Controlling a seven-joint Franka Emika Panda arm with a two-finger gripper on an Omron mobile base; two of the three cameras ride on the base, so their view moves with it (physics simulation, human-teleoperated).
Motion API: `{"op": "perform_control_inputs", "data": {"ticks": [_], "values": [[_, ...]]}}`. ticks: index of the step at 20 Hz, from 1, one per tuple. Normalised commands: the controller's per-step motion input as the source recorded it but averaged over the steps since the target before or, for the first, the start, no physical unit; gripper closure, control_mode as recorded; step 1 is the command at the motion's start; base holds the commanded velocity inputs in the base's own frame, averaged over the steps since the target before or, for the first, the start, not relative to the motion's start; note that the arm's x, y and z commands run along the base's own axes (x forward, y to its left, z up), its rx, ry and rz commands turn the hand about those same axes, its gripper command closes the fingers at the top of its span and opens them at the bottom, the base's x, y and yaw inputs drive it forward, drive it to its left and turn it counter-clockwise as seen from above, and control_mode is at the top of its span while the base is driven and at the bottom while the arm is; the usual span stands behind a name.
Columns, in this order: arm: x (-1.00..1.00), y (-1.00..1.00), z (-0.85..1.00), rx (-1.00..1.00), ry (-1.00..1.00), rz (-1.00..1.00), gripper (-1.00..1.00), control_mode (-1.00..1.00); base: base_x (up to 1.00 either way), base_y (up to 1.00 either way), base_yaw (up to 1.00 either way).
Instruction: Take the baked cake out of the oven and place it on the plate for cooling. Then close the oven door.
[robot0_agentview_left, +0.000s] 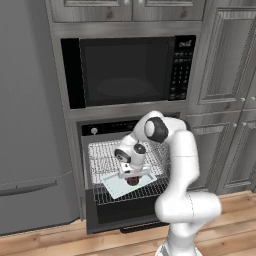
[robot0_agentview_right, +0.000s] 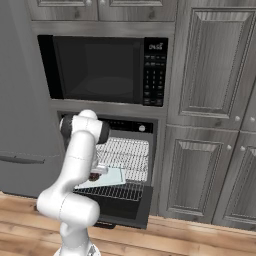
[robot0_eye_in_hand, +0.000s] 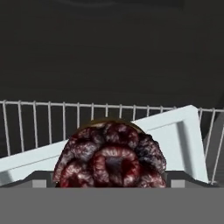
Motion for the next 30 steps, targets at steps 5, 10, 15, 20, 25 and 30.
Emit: {"op": "perform_control_inputs", "data": {"ticks": [5,10,15,20,25,30], "values": [[-0.33,-0.29,0.44,0.03,-0.10,0.26,1.00,-1.00,0.00,0.00,0.00],[-0.24,-0.25,0.48,0.00,-0.04,0.27,1.00,-1.00,0.00,0.00,0.00],[-0.13,-0.22,0.49,0.00,-0.01,0.21,1.00,-1.00,0.00,0.00,0.00],[0.04,-0.16,0.47,-0.03,0.06,0.11,1.00,-1.00,0.00,0.00,0.00],[0.12,-0.14,0.46,-0.04,0.11,0.09,1.00,-1.00,0.00,0.00,0.00],[0.22,-0.11,0.48,-0.01,0.17,0.13,1.00,-1.00,0.00,0.00,0.00]]}}
